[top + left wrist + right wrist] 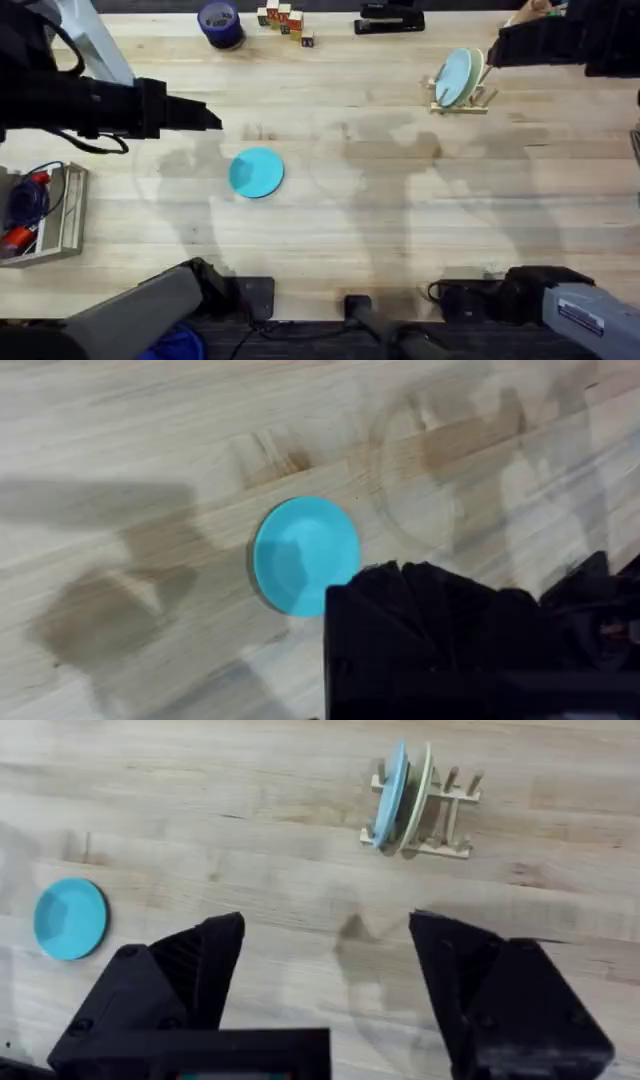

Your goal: Pick up the plates from the table one by one and place each into a slot on the dish rack.

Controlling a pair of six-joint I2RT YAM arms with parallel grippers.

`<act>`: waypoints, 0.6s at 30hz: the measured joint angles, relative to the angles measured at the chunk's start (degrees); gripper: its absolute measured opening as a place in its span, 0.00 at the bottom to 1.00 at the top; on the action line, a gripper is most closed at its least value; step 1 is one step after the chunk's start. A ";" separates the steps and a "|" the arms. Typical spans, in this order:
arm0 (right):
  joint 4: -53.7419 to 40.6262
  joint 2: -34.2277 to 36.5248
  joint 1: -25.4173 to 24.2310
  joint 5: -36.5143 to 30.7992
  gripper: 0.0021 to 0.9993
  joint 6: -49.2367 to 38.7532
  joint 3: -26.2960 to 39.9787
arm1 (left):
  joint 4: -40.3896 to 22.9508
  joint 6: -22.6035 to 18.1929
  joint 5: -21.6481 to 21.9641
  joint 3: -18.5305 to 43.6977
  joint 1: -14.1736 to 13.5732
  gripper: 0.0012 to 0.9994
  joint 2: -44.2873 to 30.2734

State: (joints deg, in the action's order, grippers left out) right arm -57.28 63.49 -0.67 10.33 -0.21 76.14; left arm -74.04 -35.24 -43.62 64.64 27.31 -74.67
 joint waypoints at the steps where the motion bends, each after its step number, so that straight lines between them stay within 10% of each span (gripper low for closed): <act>1: 0.00 0.01 0.00 0.00 1.00 0.00 0.00 | 0.04 -0.52 0.15 0.00 0.00 0.04 0.00; 18: 0.01 -0.01 0.00 0.00 1.00 0.00 0.00 | 0.11 -3.70 3.35 -3.43 0.00 0.04 0.00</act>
State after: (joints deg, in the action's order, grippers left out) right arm -57.27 63.48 -0.67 10.33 -0.21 76.14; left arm -73.93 -38.94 -40.26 61.21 27.31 -74.67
